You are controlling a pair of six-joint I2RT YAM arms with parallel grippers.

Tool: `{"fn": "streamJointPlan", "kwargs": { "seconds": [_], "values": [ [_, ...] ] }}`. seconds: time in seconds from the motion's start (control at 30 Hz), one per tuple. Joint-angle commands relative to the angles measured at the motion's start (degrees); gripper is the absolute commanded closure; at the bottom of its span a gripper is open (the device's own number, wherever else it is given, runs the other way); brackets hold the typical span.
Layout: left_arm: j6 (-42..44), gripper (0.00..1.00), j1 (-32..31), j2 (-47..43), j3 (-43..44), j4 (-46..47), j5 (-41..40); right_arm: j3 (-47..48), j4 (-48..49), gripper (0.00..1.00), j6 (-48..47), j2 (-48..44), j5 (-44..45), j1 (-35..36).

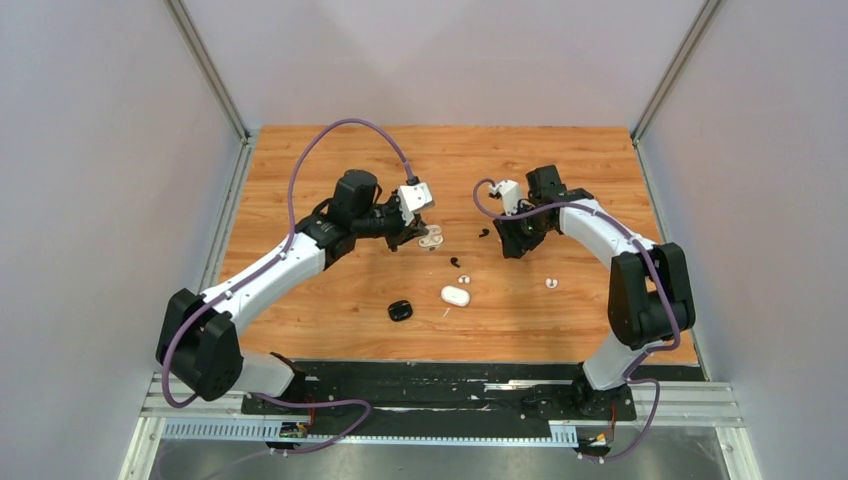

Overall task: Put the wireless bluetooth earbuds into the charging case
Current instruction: Pick up the earbud from the center of the board.

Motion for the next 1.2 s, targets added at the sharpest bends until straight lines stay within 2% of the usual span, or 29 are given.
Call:
{"fn": "streamJointPlan", "kwargs": {
  "seconds": [0.0,0.17,0.23,0.5,0.77,1.17],
  "values": [
    [0.84,1.00,0.02,-2.88,-0.25,-1.48,-2.66,-2.67,6.56,0.54,-20.83,-1.37,-3.20,-1.92],
    [0.97,1.00,0.05,-3.58,-0.35,-2.42,-3.41,-3.81,6.71,0.52,-46.85,-2.54,-17.09,-8.43],
    [0.99,1.00,-0.01,-3.69,-0.25,-2.75,-3.44,-3.87,6.30,0.52,-55.75,-1.67,-19.46,-9.60],
    [0.73,1.00,0.02,-3.51,0.43,-3.47,-3.53,2.65,-3.24,0.57,-77.63,7.06,-24.17,-9.65],
    [0.38,1.00,-0.02,-3.88,0.12,-3.54,-4.49,6.14,-6.79,0.61,-85.14,11.53,-22.62,-8.88],
    [-0.13,1.00,0.06,-3.97,-0.26,-3.05,-5.28,9.53,-10.15,0.65,-87.11,16.03,-20.52,-7.60]
  ]
}}
